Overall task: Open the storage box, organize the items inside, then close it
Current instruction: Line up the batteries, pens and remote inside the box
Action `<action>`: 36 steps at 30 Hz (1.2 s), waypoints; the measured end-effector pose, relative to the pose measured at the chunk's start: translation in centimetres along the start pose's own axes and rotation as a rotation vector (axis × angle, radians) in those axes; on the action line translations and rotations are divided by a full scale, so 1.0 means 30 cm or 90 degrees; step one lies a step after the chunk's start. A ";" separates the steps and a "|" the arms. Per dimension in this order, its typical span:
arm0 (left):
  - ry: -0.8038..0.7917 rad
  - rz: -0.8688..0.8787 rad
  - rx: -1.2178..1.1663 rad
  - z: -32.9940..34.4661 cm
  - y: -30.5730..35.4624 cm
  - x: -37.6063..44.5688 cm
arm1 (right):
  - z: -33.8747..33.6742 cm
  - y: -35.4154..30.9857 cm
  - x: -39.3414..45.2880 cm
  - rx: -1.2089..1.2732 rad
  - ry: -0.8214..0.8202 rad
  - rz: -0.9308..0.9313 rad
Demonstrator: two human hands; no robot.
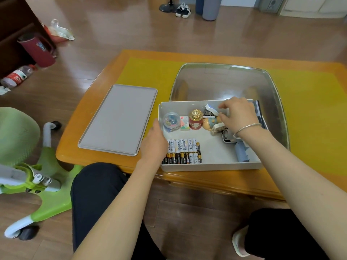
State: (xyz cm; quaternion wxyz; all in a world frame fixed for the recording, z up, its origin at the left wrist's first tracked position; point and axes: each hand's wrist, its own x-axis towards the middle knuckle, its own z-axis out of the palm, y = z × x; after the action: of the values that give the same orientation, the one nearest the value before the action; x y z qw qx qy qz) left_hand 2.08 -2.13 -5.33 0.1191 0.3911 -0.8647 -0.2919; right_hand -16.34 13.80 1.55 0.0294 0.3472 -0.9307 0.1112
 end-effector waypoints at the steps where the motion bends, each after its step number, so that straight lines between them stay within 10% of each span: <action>1: 0.001 0.000 0.001 0.001 -0.002 -0.002 | 0.003 -0.003 0.015 -0.016 -0.011 -0.007; 36: 0.021 0.002 -0.011 0.009 -0.012 0.000 | -0.031 0.152 -0.139 -0.050 0.000 0.230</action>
State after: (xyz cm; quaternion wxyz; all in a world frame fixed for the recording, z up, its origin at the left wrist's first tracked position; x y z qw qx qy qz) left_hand 2.17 -2.21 -5.77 0.1372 0.3933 -0.8607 -0.2928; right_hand -16.18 20.03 1.06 0.0224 0.1727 -0.9816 0.0782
